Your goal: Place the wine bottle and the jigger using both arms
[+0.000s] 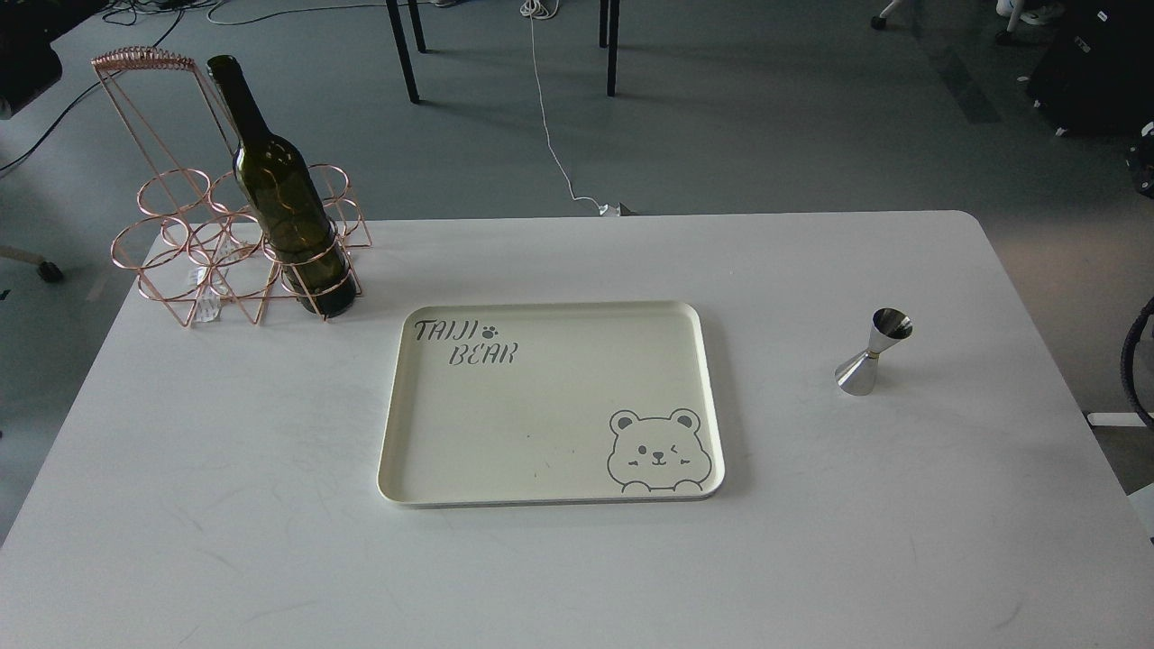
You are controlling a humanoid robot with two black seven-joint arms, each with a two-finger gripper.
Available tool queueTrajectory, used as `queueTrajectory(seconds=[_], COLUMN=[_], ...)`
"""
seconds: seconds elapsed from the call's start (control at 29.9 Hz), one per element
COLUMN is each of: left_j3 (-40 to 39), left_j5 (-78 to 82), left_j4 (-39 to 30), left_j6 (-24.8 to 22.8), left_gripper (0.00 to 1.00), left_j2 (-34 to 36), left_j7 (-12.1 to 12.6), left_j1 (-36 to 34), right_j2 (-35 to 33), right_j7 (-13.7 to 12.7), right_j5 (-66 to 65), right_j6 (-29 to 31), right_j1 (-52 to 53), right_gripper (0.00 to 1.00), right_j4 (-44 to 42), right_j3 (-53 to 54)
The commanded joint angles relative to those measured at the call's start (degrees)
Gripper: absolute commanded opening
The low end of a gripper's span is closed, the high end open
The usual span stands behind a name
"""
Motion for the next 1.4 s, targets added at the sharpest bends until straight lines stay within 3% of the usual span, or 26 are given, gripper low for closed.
queueTrajectory(seconds=[0.0, 0.3, 0.54, 0.64, 0.97, 1.17, 1.37], left_j3=[0.18, 0.54, 0.36, 0.18, -4.82, -11.67, -12.38], left_j5=[-15.10, -39.98, -62.58, -65.40, -73.85, -74.99, -74.99], left_j4=[0.47, 9.78, 17.77, 21.29, 21.92, 21.74, 21.83], left_j6=[-1.37, -6.64, -20.08, -22.46, -23.49, -23.49, -23.49], left_gripper=[0.98, 0.98, 0.98, 0.98, 0.99, 0.99, 0.99], left_j2=[3.27, 2.76, -1.90, -4.45, -7.17, -10.77, -13.51], left_j7=[0.22, 0.13, 0.48, 0.48, 0.66, 0.66, 0.57], left_j1=[-0.12, 0.94, 7.61, 9.28, 16.49, 23.43, 26.16], right_j2=[0.12, 0.03, 0.64, 0.82, 1.08, 4.68, 5.48], right_j7=[0.00, 0.00, 0.00, 0.00, -0.66, -1.28, -1.19], right_j5=[0.00, 0.00, 0.09, 0.26, 0.97, 0.97, 0.79], right_j6=[0.00, 0.00, 0.00, 0.00, 0.00, 0.00, 0.00], right_j1=[0.05, 0.85, 0.32, 0.14, -1.44, -2.58, -4.69], right_gripper=[0.99, 0.99, 0.98, 0.98, 0.99, 0.98, 0.99], right_j4=[-0.03, -0.11, -0.03, 0.58, 0.76, 0.15, 0.06], right_j3=[0.46, 0.46, 2.47, 3.44, 10.64, 11.71, 11.97])
